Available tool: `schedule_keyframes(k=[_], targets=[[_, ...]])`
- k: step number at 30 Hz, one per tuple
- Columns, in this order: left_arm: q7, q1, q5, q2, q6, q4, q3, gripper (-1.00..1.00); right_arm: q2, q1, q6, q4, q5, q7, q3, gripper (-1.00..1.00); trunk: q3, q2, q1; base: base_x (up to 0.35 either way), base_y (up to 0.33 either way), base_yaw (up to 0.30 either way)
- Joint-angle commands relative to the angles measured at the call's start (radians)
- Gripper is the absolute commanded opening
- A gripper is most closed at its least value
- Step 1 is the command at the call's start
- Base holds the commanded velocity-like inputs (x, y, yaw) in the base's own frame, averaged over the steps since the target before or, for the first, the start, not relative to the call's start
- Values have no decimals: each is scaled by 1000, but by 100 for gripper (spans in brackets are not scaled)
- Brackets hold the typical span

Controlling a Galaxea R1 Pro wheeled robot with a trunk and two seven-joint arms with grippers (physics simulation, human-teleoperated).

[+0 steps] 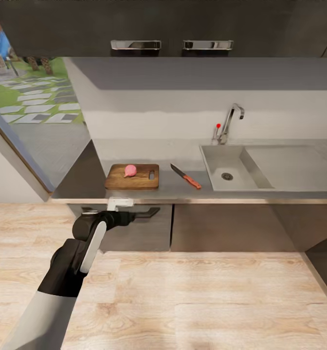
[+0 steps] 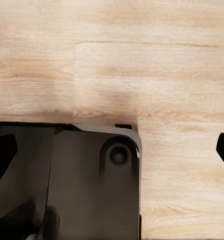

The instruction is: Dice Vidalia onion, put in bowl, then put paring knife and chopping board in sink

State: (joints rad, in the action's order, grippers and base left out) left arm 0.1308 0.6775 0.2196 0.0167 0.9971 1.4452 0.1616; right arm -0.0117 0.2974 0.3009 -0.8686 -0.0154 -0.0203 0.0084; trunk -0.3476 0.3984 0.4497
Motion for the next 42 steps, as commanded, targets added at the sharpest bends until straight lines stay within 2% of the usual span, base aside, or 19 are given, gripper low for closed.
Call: schedule_keyframes(k=[1,4,5,9,12,14,15,17,18,20,21,23,25,27,29,33,34,35,42], targets=[[10,-20,10,0,3,4,1,100,-1,0,1,-1,-1,-1,1,100,-1,2,0,-92,0,0],[8,-60,10,1,2,17,1,100,-1,1,1,-1,-1,-1,1,100,-1,2,0,-53,0,0],[6,-122,11,2,-5,46,1,100,-1,1,1,-1,-1,-1,1,100,-1,2,0,-12,0,0],[5,-230,11,1,-91,80,1,100,-3,0,2,-2,0,-1,1,100,-1,2,0,-5,0,0],[4,-363,10,-2,-251,97,1,100,-4,0,11,-7,0,-1,0,100,-1,2,0,-1,0,0],[4,-452,9,-14,-350,101,2,100,-5,0,29,-12,-1,2,-1,100,-1,2,0,0,0,0],[4,-475,9,-19,-375,101,2,100,-5,0,33,-14,-1,3,-1,100,-1,2,0,0,0,0],[4,-566,9,-44,-485,103,2,100,-5,0,45,-23,-1,5,-2,100,-1,2,0,0,0,0],[4,-589,9,-51,-518,103,3,100,-5,0,47,-27,-1,6,-2,100,-1,2,0,0,0,0],[4,-701,4,-88,-691,100,5,100,-6,0,50,-62,-1,7,-3,100,-1,2,0,0,0,0],[4,-723,1,-95,-726,100,5,100,-6,0,50,-71,-1,7,-4,100,-1,2,0,0,0,0],[4,-851,-19,-122,-912,101,11,100,-6,0,44,-141,-2,10,-4,100,-1,2,0,0,0,0],[4,-933,-40,-133,-1021,101,21,100,-7,0,30,-195,-2,13,-5,100,-1,2,0,0,0,0],[4,-995,-65,-138,-1097,101,26,100,-7,0,-1,-247,-3,19,-5,100,-1,2,0,0,0,0],[4,-1036,-88,-141,-1141,97,29,100,-8,-1,-48,-291,-3,27,-5,100,-1,2,0,0,0,0],[3,-1069,-112,-143,-1176,41,26,100,-7,-1,-100,-328,-1,39,-5,100,-1,2,0,0,0,0],[3,-1077,-116,-143,-1188,-71,22,100,-5,-2,-92,-321,13,42,-5,100,-1,2,0,0,0,0],[3,-1079,-117,-143,-1194,-108,21,100,-4,-3,-83,-318,23,43,-5,100,-1,2,0,0,0,0],[3,-1081,-116,-142,-1230,-208,20,100,-5,-4,-56,-278,52,44,-5,100,1,2,0,0,0,-24]])
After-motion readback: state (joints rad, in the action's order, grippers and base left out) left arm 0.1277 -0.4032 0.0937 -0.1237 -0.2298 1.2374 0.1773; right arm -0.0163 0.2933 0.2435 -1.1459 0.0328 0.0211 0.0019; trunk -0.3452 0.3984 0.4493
